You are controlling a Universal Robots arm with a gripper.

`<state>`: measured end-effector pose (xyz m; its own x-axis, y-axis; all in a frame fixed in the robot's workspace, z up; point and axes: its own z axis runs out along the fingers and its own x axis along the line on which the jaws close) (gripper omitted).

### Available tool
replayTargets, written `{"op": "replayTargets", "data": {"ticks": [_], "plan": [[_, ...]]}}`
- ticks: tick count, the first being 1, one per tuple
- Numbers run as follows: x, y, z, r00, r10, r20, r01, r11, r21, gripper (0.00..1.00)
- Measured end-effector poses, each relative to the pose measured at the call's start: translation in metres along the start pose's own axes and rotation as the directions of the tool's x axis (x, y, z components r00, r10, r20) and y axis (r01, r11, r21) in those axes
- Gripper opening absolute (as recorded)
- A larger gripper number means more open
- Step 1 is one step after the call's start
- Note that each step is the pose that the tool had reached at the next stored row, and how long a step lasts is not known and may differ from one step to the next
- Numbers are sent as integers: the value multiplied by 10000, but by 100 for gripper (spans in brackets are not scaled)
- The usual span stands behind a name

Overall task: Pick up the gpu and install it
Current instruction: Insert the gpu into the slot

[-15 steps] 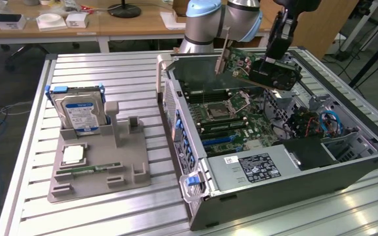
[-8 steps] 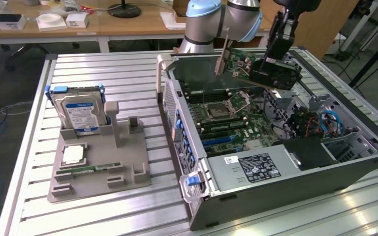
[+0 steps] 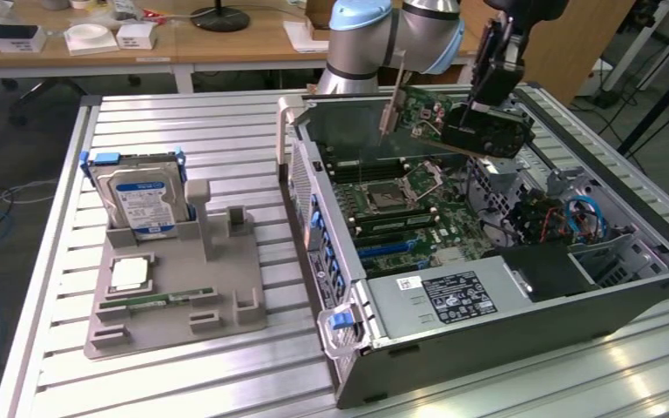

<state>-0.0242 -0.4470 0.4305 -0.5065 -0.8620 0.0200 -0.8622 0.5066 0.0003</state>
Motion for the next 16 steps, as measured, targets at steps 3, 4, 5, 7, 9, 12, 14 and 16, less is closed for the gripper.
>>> {"op": "replayTargets", "data": {"ticks": [3, 4, 5, 7, 9, 12, 14, 16], "plan": [[0, 0, 0, 9998, -185, 0, 185, 9998, 4, 26], [0, 0, 0, 9997, -246, 0, 246, 9997, 6, 26], [0, 0, 0, 9995, -312, 0, 312, 9995, 7, 26], [0, 0, 0, 9991, -430, 0, 430, 9991, 9, 26], [0, 0, 0, 9985, -549, -1, 549, 9985, 12, 26], [0, 0, 0, 9974, -726, -1, 726, 9974, 15, 26], [0, 0, 0, 9965, -840, -1, 840, 9965, 18, 26], [0, 0, 0, 9955, -952, -1, 952, 9955, 19, 26]]}}
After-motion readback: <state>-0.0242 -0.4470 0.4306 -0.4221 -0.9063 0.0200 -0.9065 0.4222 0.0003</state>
